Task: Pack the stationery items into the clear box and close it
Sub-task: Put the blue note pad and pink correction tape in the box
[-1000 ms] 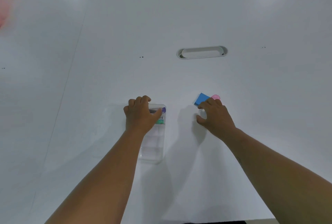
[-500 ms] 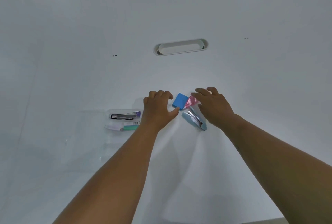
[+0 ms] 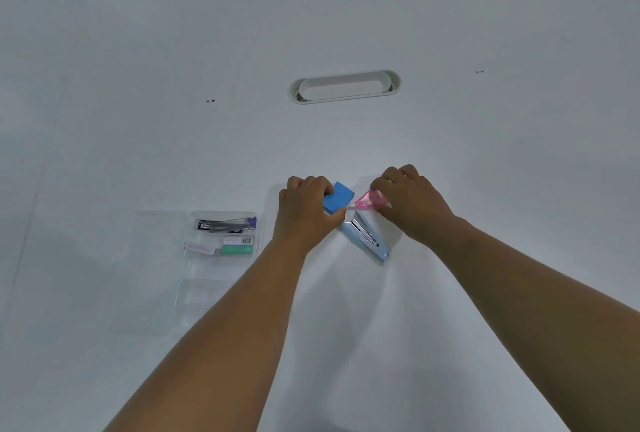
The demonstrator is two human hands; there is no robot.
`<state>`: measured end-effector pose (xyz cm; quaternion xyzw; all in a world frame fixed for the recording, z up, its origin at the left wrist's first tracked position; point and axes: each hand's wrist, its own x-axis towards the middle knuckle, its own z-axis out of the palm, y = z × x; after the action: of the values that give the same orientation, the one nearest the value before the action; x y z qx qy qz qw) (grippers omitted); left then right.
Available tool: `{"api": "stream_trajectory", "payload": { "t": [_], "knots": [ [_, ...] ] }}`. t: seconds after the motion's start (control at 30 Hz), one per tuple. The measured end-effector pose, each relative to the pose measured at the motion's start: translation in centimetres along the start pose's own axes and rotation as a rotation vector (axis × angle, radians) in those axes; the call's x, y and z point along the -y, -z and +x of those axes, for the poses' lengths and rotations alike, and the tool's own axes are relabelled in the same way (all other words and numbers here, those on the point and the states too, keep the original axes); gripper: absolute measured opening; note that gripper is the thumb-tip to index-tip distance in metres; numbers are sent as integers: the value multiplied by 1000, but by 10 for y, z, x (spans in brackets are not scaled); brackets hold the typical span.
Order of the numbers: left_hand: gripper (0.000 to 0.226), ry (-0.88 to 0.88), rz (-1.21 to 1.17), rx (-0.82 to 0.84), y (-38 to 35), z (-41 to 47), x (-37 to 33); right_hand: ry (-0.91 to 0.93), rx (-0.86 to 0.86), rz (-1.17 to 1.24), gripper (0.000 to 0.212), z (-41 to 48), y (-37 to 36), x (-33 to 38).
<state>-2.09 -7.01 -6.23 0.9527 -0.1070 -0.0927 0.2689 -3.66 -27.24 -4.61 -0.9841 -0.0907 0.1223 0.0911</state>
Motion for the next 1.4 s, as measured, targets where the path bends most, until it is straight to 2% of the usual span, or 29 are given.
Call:
{"api": "stream_trajectory", "payload": {
  "t": [0.13, 0.33, 0.6, 0.97, 1.17, 1.4],
  "knots": [
    [38, -16, 110, 8, 1, 3, -4, -70, -36, 69, 25, -11, 8, -12],
    [33, -17, 99, 0, 13, 0, -5, -119, -101, 88, 29, -25, 22, -8],
    [34, -47, 133, -79, 71, -37, 37, -66, -139, 177, 29, -16, 24, 75],
    [31, 71, 106, -133, 148, -121, 130, 95, -90, 217, 29, -15, -20, 203],
    [31, 81, 64, -115, 155, -147, 153, 72, -67, 286, 34, -20, -37, 232],
    [35, 3, 65, 3, 144, -161, 161, 24, -14, 339, 44, -29, -39, 239]
  ]
}}
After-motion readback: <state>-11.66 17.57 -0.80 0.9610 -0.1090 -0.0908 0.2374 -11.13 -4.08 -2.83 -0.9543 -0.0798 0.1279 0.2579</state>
